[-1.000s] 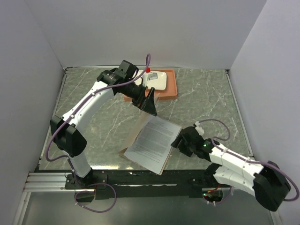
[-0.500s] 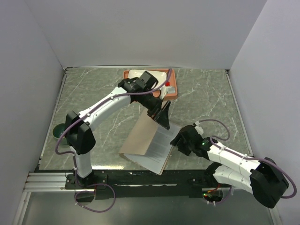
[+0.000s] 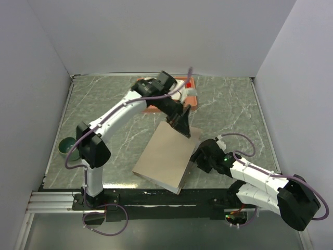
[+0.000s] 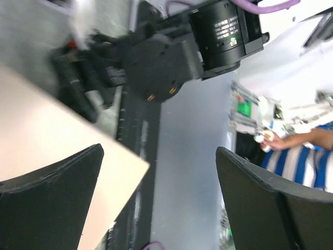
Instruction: Put the files into the folder
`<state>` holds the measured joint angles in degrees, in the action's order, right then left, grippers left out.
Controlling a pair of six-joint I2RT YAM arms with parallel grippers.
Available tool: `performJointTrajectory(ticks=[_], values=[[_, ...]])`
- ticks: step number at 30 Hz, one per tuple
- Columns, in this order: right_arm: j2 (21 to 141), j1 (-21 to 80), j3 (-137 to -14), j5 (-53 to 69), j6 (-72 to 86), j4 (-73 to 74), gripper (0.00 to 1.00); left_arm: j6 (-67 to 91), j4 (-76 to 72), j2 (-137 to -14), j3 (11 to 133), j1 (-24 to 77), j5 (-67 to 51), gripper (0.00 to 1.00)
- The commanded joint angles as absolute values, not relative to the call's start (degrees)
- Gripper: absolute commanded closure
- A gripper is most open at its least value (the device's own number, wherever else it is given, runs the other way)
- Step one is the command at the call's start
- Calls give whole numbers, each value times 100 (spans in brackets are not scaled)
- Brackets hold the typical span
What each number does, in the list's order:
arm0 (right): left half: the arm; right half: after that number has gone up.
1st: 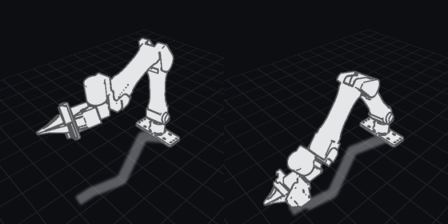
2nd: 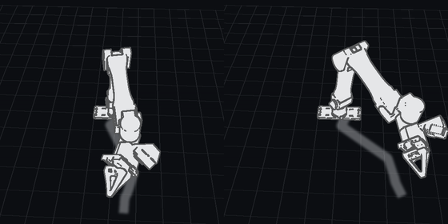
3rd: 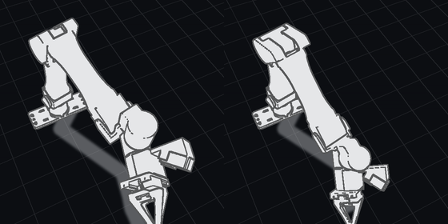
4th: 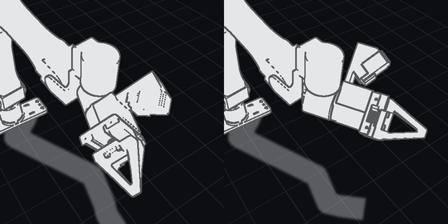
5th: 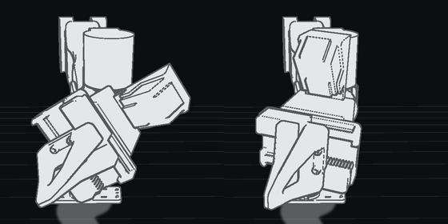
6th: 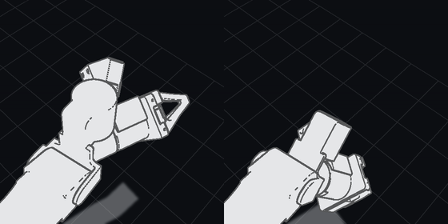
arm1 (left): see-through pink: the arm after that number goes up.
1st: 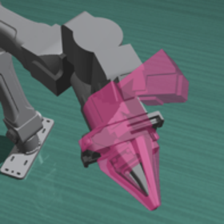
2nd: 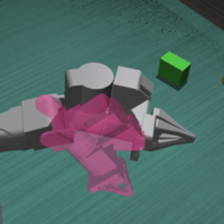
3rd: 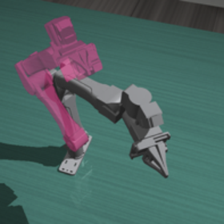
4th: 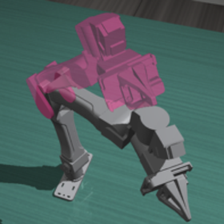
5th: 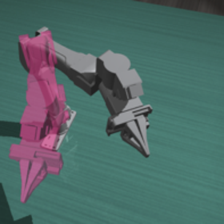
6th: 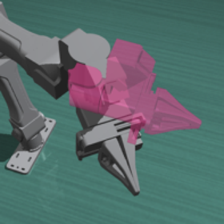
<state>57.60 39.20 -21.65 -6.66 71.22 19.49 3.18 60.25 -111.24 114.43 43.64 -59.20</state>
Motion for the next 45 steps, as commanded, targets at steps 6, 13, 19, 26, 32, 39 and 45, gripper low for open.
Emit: performJointTrajectory(ticks=[6,13,19,26,32,39,45], values=[[5565,3885,-2162,-1265,7304,3734,36,-1377,5986,-10046,9758,2137,-4302,4],[4245,3911,-2197,-1284,6961,3666,36,-1609,5142,-9905,8087,1969,-3752,4],[5193,3911,-2442,-932,6689,2998,33,-1591,4852,-10098,7674,2030,-3771,4],[6327,3902,-2610,-589,6592,2137,33,-1591,4456,-10178,7093,2329,-3586,4],[7101,3885,-2918,-422,6513,1899,34,-1635,4325,-10257,6759,2505,-3683,4],[8190,3692,-3645,-281,6179,1802,37,-1582,4342,-10283,6618,2566,-3973,4],[9052,3402,-4797,-255,5608,2039,40,-1424,4403,-10187,6715,2566,-4166,4]])
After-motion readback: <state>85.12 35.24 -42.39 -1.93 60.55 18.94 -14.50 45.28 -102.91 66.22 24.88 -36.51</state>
